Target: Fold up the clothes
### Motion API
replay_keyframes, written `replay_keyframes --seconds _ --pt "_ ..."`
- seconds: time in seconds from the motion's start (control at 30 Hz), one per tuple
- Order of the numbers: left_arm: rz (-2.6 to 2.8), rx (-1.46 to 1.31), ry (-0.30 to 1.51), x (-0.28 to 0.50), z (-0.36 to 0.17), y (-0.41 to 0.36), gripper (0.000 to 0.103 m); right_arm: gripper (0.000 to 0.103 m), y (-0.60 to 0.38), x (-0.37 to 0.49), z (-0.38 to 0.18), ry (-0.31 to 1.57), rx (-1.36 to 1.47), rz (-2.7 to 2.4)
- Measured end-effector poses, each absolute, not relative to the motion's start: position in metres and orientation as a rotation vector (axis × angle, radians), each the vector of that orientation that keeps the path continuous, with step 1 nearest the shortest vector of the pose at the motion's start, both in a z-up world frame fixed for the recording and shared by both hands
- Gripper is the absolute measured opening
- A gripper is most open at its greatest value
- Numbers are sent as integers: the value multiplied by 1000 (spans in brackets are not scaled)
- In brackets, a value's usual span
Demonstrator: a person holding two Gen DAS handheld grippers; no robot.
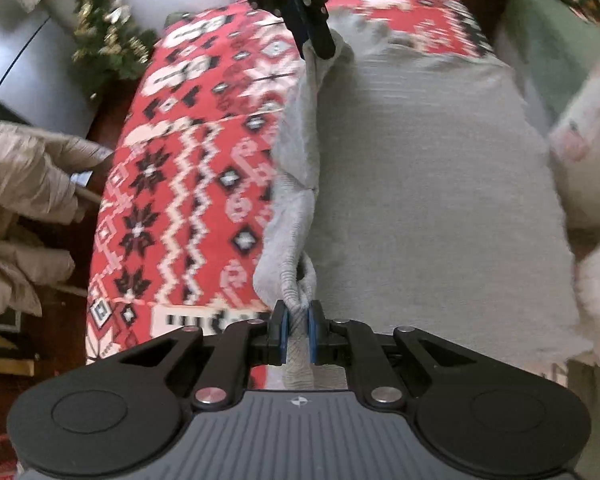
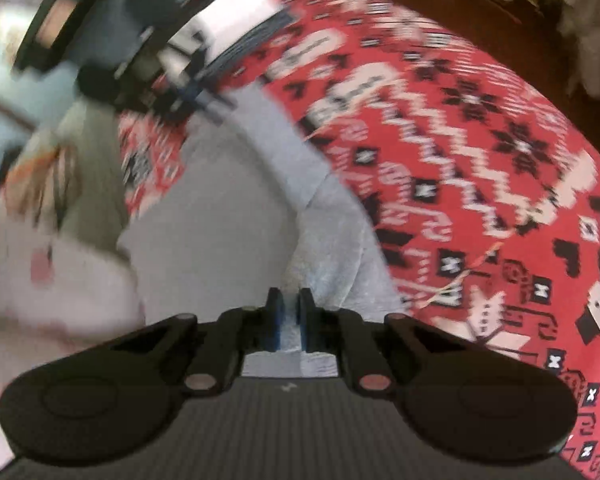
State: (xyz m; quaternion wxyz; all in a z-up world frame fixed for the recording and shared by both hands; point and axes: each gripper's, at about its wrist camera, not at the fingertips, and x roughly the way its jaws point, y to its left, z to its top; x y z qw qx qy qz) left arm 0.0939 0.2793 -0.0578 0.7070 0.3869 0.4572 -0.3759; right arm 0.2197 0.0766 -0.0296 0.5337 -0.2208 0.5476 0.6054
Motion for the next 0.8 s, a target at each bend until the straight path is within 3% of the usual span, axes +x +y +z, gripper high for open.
replay_keyframes --seconds 0.33,0.53,0.8 --pt "-700 626 1111 200 -86 318 9 9 104 353 -90 1398 -275 1265" --pt "-646 551 1153 221 -101 329 8 7 109 377 -111 1365 -240 1171" --pt "-552 457 1161 253 -93 353 8 6 103 403 -99 1290 -200 1087"
